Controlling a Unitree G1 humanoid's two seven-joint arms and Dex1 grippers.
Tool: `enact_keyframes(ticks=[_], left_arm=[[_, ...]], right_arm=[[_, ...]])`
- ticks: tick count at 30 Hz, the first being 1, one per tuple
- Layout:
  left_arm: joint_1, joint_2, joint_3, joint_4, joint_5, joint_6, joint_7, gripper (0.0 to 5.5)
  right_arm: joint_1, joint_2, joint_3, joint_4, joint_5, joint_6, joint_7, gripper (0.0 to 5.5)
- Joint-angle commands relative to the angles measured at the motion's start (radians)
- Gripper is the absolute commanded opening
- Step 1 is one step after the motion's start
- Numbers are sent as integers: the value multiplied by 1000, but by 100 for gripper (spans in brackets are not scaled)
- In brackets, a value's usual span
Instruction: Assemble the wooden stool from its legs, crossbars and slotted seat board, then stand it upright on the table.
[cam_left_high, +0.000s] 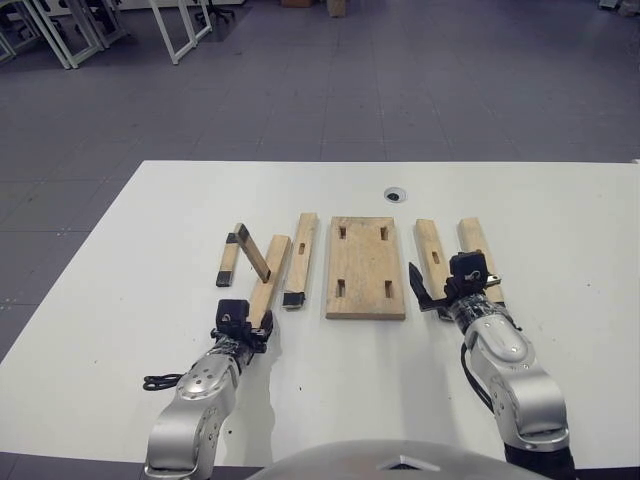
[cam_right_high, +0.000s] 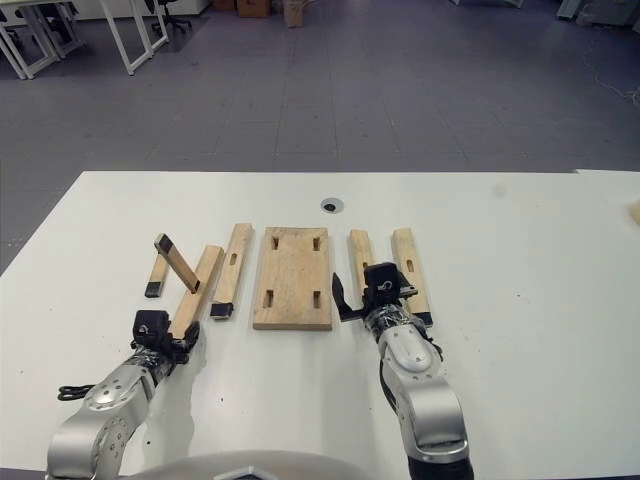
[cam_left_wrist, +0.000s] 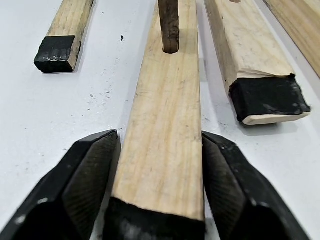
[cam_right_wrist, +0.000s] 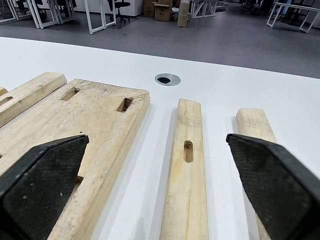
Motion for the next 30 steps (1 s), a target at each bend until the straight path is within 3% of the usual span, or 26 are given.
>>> enact_keyframes(ticks=[1, 6, 10, 13, 16, 19, 30], left_arm=[[22, -9, 21, 142, -18, -6, -49, 216], [-282, 4, 179, 65, -109, -118, -54, 205], [-573, -18, 213, 69, -358, 9, -148, 205], [-651, -45, 208, 132, -545, 102, -241, 205], [-699, -54, 215, 212, -740, 208, -347, 205], [-742, -75, 237, 224, -908, 272, -335, 205], [-675, -41, 167, 161, -1122, 346, -294, 205]], right_arm=[[-81, 1, -63, 38, -25, 58, -47, 507], [-212, -25, -242, 125, 92, 105, 13, 507], [-395, 40, -432, 198, 466, 304, 160, 507], [-520, 59, -517, 253, 762, 482, 259, 507], [-630, 38, -531, 293, 989, 598, 333, 507], [-674, 4, -543, 334, 1127, 665, 337, 507], [-706, -55, -507, 388, 1287, 625, 284, 507]])
